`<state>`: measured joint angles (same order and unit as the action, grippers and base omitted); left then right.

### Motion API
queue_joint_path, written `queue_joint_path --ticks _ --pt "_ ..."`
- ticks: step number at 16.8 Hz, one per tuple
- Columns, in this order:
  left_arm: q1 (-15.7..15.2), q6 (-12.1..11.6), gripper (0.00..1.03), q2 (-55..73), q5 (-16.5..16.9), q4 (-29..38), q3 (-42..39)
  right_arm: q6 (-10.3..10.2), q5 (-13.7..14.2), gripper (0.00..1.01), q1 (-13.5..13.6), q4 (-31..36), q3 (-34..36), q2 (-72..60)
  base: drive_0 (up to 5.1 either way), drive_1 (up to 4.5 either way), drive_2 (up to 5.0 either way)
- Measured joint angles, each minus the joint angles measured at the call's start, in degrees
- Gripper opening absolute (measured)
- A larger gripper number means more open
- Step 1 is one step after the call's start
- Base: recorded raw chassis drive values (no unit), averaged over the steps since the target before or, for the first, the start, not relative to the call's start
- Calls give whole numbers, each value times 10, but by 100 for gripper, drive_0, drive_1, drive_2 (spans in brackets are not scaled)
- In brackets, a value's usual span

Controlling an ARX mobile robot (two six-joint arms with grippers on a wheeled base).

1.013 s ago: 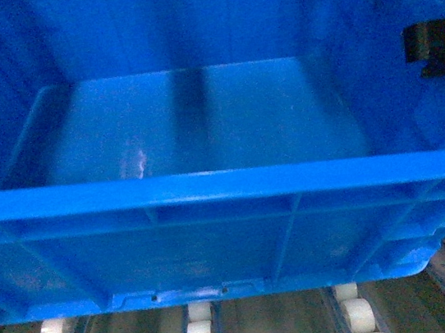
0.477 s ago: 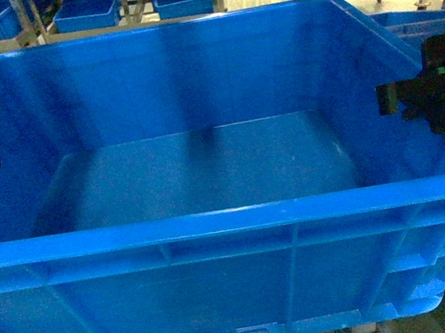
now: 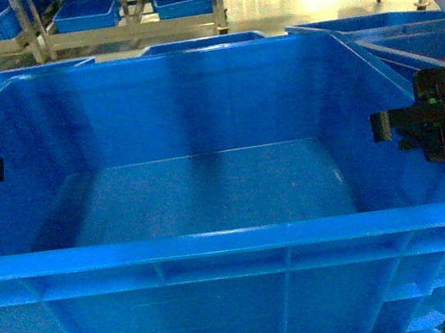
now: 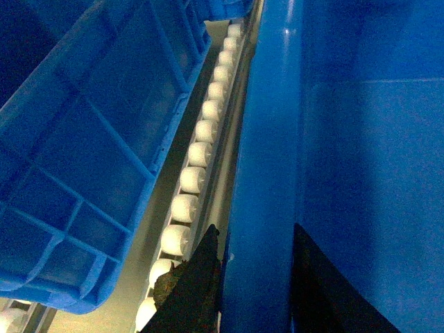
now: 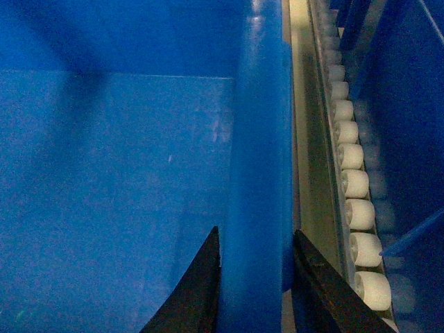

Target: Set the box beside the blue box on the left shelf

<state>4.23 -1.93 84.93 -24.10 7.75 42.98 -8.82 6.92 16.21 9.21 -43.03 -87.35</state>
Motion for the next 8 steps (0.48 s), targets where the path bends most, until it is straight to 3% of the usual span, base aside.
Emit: queue_joint_path --ticks 1,2,5,8 --pt "0 1 20 0 1 -1 0 -2 -2 21 0 -2 -2 -1 0 0 0" --pt "0 5 26 1 4 3 0 1 -9 30 -2 0 -4 -3 0 0 0" --pt "3 23 57 5 -41 74 -2 12 -11 60 -9 21 2 -2 0 0 0" --pt "4 42 90 -2 -43 121 -3 14 -10 93 -8 36 4 5 0 0 0"
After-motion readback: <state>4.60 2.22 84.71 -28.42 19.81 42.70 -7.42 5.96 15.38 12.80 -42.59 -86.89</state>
